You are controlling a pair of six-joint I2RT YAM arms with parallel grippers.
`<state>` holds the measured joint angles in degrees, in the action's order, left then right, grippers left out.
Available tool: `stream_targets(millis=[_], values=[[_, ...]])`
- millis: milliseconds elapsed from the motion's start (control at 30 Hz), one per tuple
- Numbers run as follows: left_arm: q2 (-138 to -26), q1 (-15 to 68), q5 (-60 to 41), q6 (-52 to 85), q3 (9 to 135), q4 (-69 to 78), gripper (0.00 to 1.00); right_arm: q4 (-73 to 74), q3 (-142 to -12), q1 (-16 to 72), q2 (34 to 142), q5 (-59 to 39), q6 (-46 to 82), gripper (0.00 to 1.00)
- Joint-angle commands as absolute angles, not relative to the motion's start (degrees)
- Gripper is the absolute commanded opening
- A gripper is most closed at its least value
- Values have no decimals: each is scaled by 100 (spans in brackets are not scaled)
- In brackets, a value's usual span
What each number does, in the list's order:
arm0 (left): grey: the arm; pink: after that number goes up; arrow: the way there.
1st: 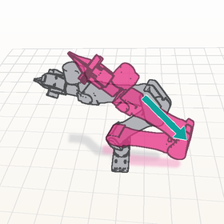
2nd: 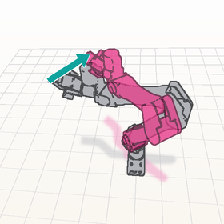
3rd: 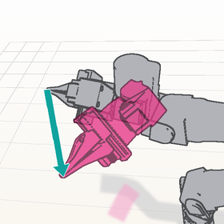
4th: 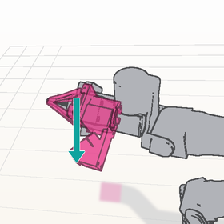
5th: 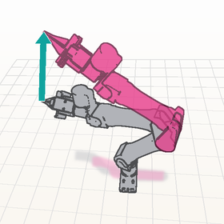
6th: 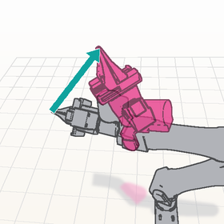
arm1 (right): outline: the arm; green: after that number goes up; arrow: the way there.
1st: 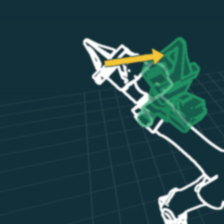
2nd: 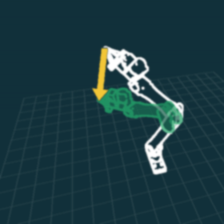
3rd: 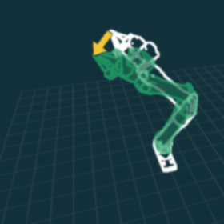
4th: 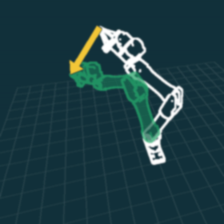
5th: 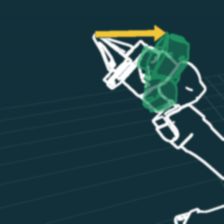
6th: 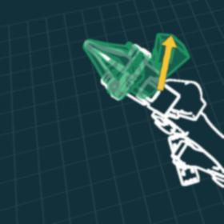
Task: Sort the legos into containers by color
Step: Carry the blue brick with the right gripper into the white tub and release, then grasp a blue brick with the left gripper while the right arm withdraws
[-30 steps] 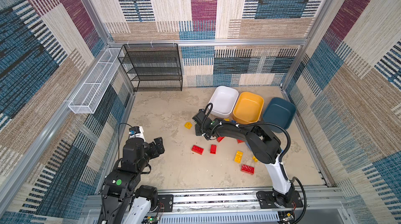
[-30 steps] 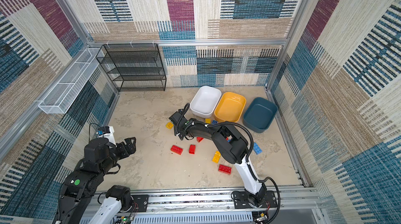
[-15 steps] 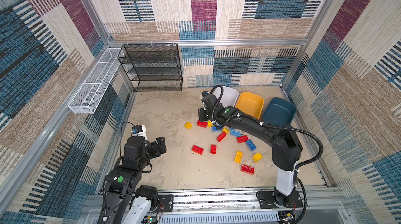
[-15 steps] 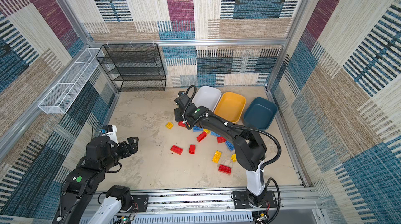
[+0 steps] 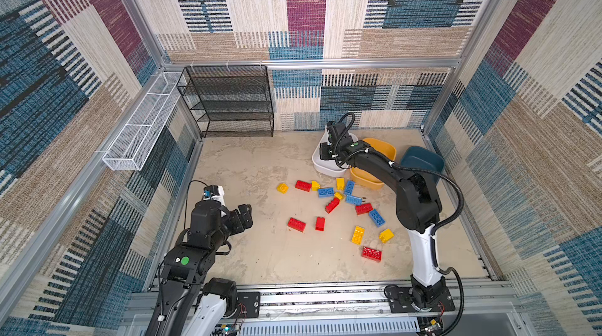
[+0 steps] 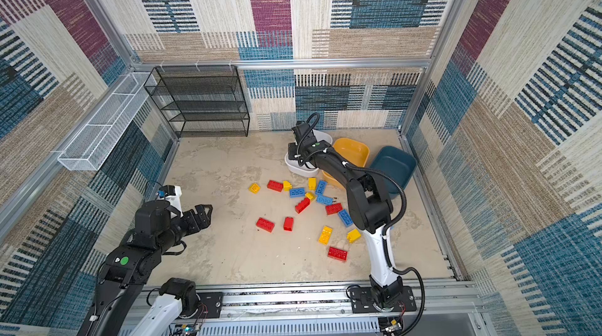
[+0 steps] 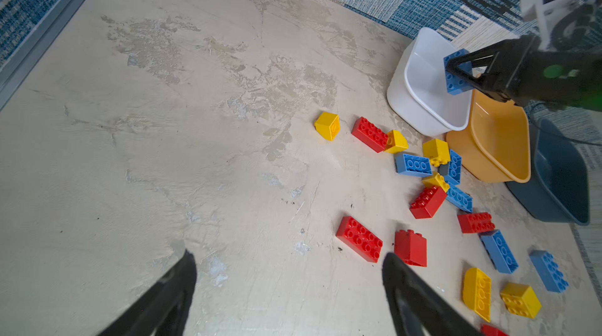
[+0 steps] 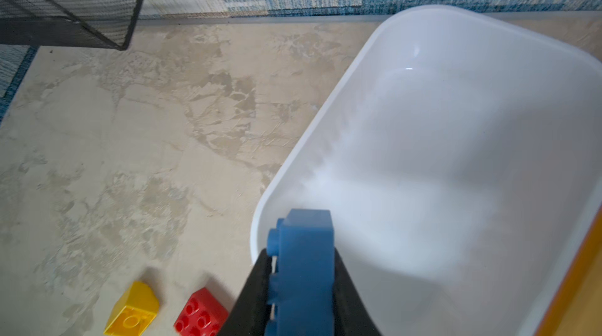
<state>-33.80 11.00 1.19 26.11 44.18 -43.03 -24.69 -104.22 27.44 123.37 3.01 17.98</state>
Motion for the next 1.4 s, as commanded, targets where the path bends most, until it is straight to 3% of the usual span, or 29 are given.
stream_targets(millis=[0,133,300,500,800,1000,1300,1367], values=[[-3426,1099,10,2485,4421,-4212,90,-2487,-10661,2652,12549,287,1756,23],[-3461,1092,-18,2470,4421,-4206,89,-2528,-10793,2602,12668,295,1756,26],[-3632,1090,-518,2342,4464,-4026,92,-2463,-10716,2548,12568,281,1754,53],[-4294,1139,-1116,2062,4946,-4062,99,-2144,-10196,2512,11837,308,1614,65],[-6359,2357,-1137,1409,6182,-3820,99,-121,-6761,2511,8662,-424,1253,85],[-8227,3159,-945,1029,7242,-3939,85,669,-4374,2509,6195,-293,1565,91],[-10387,3986,-10,1579,8382,-3917,85,372,-2886,2507,3722,118,2156,96],[-10701,4056,12,1558,8521,-3776,80,305,-2848,2513,3531,58,2141,96]])
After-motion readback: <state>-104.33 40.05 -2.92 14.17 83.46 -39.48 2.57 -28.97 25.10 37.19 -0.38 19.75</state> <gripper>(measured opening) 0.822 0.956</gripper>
